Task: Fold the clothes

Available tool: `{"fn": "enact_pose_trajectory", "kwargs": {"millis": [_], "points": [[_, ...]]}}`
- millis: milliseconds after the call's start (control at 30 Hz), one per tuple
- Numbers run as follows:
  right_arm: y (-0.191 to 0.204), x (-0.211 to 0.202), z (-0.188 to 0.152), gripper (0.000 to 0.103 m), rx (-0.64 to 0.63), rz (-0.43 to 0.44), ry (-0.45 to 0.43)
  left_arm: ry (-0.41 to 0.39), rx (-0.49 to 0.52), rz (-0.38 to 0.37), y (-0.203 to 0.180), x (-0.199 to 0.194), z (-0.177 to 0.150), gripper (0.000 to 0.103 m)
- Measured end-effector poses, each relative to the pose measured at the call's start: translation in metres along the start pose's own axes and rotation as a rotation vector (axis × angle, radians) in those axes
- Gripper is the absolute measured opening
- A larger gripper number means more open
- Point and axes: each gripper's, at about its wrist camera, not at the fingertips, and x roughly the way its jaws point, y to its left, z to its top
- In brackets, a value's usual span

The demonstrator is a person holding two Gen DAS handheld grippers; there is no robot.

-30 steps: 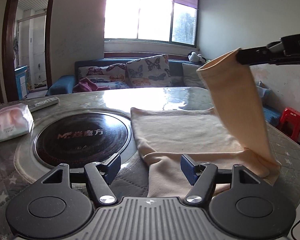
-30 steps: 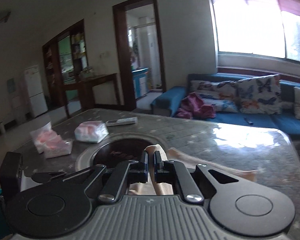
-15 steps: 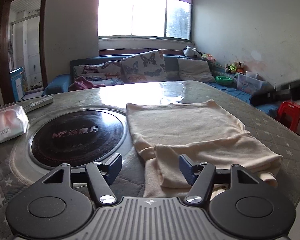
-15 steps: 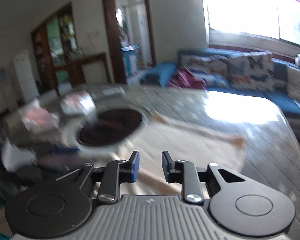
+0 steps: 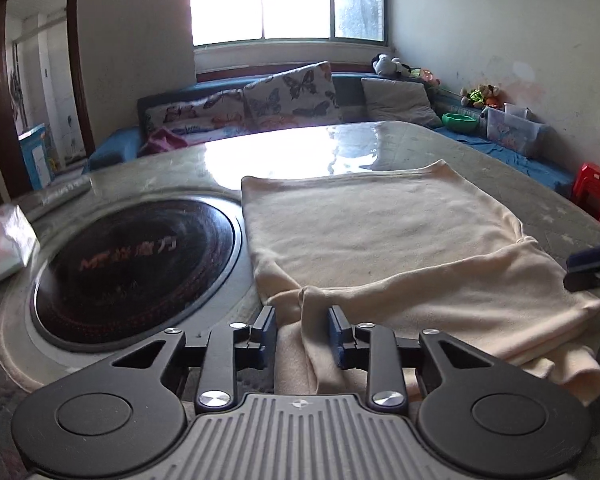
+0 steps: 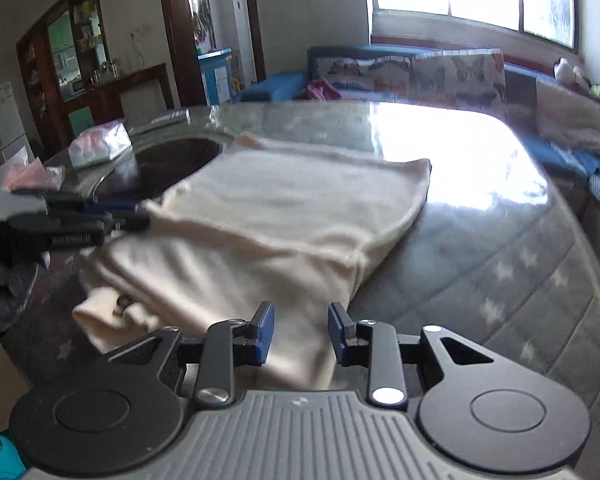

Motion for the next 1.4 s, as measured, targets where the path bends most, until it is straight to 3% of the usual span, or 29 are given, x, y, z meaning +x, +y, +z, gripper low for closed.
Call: {"fn": "enact_pose_trajectory", "kwargs": {"millis": [167, 300, 400, 600, 700, 833, 967, 1233, 1400], "points": [[-0.002, 0.012, 0.027, 0.029, -0.015, 0.021, -0.065, -0.039, 0.009, -0.006, -0.005, -0.01, 0.012, 0.029], [-0.004, 0.032, 0.032, 0.028, -0.01, 0.036, -0.06, -0.048, 0.065, -0.019, -0.013, -0.004, 0.015, 0.029], [-0.011, 0.047, 0.024, 0.027, 0.01, -0.001, -0.024, -0.001, 0.076, 0.006, -0.008, 0.011, 0.01, 0.027], [-0.014, 0.038, 0.024, 0.027, -0.019, -0.051, -0.04, -0.03, 0.064, -0.007, -0.007, 0.0, 0.009, 0.03], [-0.004, 0.03, 0.027, 0.027, -0.047, -0.01, -0.056, -0.044, 0.105, -0.036, -0.013, -0.004, 0.007, 0.03], [0.015, 0.03, 0.023, 0.028, -0.102, 0.054, -0.052, -0.001, 0.153, -0.013, -0.016, 0.004, -0.002, 0.031], [0.038, 0.032, 0.01, 0.029, -0.181, 0.098, -0.011, -0.014, 0.179, 0.003, -0.013, -0.007, -0.007, 0.037], [0.062, 0.017, -0.007, 0.029, -0.297, 0.072, -0.022, -0.044, 0.332, -0.078, -0.025, -0.049, -0.022, 0.04], [0.063, 0.01, -0.01, 0.03, -0.32, 0.084, -0.023, -0.059, 0.5, -0.133, -0.032, -0.071, -0.041, 0.045]]}}
